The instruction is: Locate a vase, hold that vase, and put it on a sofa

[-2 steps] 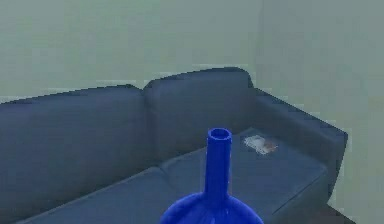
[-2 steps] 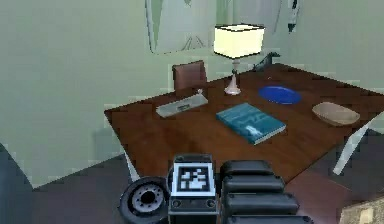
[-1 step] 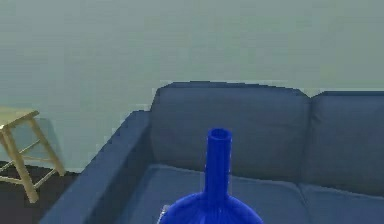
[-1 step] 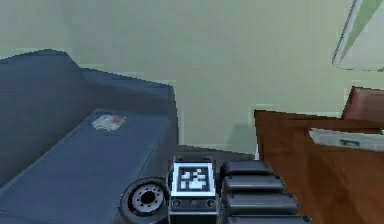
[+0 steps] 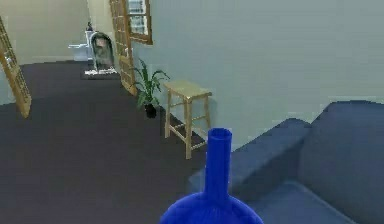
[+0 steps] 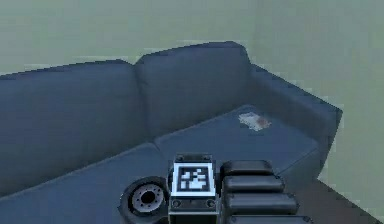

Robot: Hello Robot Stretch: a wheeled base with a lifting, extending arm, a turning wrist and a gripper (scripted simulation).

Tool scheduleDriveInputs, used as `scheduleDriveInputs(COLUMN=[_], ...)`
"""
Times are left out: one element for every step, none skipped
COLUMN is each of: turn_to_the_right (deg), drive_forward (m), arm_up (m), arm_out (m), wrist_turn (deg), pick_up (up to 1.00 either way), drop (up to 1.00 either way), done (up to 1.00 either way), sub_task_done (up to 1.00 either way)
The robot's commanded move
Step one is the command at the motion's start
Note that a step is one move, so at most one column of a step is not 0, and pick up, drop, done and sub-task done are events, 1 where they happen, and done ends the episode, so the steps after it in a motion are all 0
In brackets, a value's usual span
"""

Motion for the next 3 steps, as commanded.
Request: scheduleDriveInputs(turn_to_the_right=[-24.0,45.0,45.0], drive_forward=[0.00,0.00,0.00], arm_up=[0.00,0.00,0.00], arm_out=[0.00,0.00,0.00], wrist_turn=[0.0,0.0,0.0], pick_up=[0.00,0.00,0.00], drop=[0.00,0.00,0.00], done=[0.00,0.00,0.00], sub_task_done=[0.00,0.00,0.00])
